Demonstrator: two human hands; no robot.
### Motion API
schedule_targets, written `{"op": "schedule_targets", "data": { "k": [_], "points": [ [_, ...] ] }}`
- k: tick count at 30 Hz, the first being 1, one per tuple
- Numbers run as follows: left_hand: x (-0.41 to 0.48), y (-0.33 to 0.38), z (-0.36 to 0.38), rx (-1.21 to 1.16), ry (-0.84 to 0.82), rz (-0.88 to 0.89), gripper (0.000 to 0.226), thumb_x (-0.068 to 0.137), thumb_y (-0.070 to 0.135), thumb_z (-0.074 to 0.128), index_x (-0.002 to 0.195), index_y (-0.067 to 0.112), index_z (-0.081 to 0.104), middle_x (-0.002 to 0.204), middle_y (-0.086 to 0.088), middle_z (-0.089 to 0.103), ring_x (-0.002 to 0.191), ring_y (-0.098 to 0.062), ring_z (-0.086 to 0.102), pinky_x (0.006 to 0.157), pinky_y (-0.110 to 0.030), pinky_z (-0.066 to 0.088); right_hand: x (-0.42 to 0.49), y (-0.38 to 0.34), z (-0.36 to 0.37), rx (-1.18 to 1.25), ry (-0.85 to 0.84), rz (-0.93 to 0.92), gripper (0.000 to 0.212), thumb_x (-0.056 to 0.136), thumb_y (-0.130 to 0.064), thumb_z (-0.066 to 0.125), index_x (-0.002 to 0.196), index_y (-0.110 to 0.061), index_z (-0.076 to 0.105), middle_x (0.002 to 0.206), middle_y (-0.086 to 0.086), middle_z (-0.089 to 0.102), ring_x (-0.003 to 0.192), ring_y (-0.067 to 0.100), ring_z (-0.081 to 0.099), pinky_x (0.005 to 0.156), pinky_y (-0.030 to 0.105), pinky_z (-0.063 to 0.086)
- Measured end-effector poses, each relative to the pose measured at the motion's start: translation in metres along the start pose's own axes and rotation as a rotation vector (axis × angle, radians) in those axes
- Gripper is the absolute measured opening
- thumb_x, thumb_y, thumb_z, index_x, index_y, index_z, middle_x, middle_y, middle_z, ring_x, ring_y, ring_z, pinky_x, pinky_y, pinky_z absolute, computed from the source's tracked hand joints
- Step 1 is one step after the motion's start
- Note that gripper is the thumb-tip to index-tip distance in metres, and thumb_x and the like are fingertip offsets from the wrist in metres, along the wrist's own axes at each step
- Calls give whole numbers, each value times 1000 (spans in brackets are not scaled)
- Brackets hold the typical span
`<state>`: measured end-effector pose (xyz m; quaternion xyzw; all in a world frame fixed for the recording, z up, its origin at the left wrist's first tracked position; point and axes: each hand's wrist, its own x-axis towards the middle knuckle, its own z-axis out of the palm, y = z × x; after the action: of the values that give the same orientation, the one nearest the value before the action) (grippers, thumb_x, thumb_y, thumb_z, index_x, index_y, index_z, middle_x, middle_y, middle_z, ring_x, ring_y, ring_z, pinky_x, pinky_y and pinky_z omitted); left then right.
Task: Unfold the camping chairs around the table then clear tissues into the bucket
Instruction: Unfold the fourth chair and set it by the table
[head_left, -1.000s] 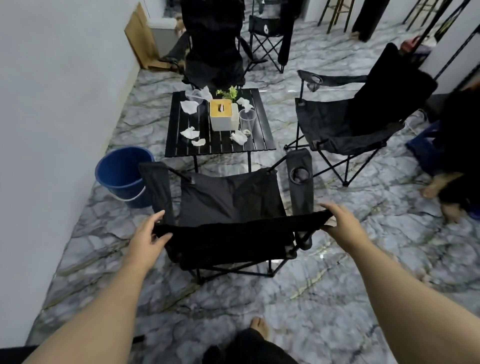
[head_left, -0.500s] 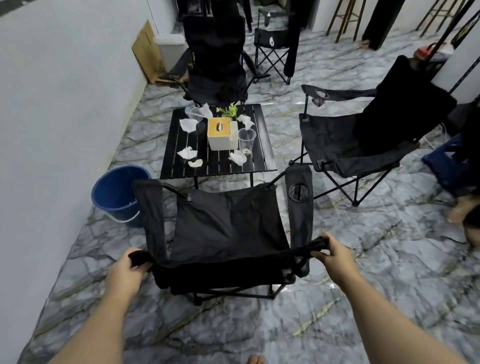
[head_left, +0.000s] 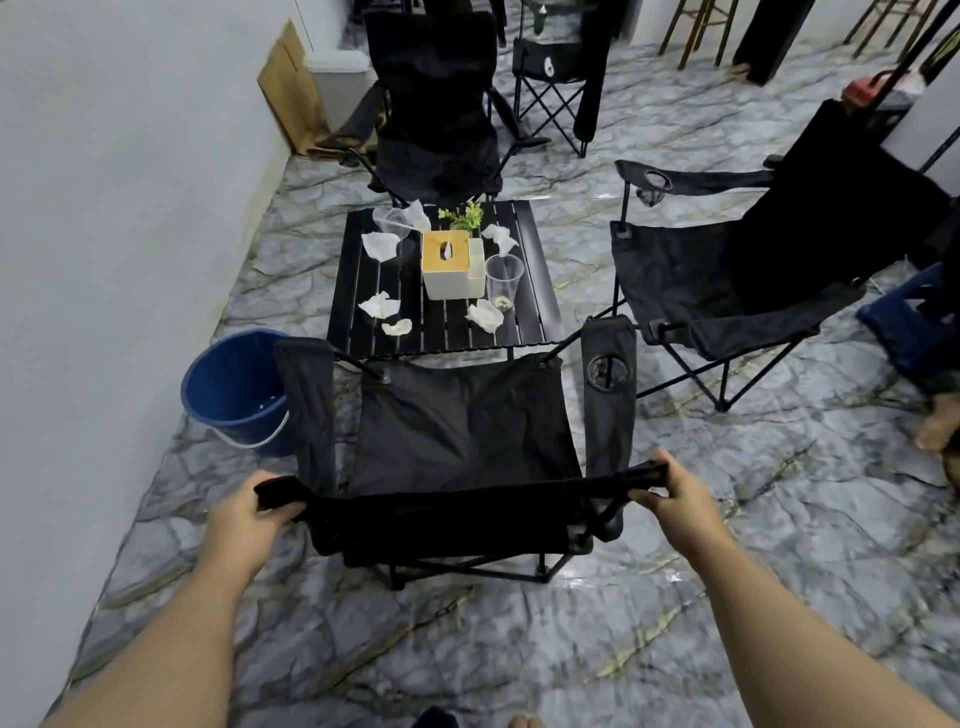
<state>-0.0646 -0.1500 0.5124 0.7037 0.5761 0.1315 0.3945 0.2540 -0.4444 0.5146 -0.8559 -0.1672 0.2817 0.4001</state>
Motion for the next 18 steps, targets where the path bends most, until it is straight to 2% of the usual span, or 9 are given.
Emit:
{"op": "schedule_targets", "data": {
  "k": [2,5,8,9,11,13,16,18],
  "points": [
    [1,-3,-4,-29,-33,-16,20,75,5,74,81,18,61,81,-16,64,76,-29,57,62,-37,42,-3,0,4,13,2,22,32,85,6,61,78,-23,51,78,-10,58,77,-6,49,68,26,36],
    [3,-7,-10,-24,-68,-7,27,75,6,75,73,26,57,78,-12,63,77,-27,56,64,-37,40,-5,-1,5,20,0,44,15,85,6,62,85,-7,55,82,4,61,82,16,55,67,21,41],
    [2,-6,-13,-19,-97,2,23,75,6,74,76,20,57,79,-11,62,79,-26,56,63,-36,39,-3,0,4,2,-15,69,16,82,5,65,89,-3,54,86,12,61,94,31,57,73,34,41],
    [2,-7,-14,-9,-108,9,22,76,6,74,78,21,57,80,-9,63,82,-27,57,65,-36,40,-3,0,3,-17,-23,78,16,82,4,66,89,-4,55,86,11,62,94,30,58,74,34,41],
    [0,-2,-16,13,-135,49,21,78,7,72,81,23,58,85,-5,63,88,-27,58,71,-35,42,-6,-5,0,-42,-28,83,16,82,3,66,95,-3,58,86,6,63,90,25,58,68,26,42],
    [-2,9,-21,75,-163,148,19,78,11,73,89,20,60,91,-2,62,90,-21,56,76,-32,40,-10,-11,-2,-17,-8,73,19,83,2,66,98,-6,60,88,2,63,89,20,57,65,19,40],
    [-3,35,-24,213,-229,313,19,75,31,75,86,25,61,89,8,65,86,-10,58,75,-29,44,-18,-17,-3,2,24,52,23,83,-3,67,101,-16,60,96,0,61,99,20,56,67,19,40],
    [-6,60,-16,256,-265,408,18,76,43,71,82,30,60,86,13,64,83,-4,58,73,-28,46,-25,-20,-2,26,12,67,32,84,-9,68,113,-19,58,108,2,60,109,19,54,72,20,43]
  ]
}}
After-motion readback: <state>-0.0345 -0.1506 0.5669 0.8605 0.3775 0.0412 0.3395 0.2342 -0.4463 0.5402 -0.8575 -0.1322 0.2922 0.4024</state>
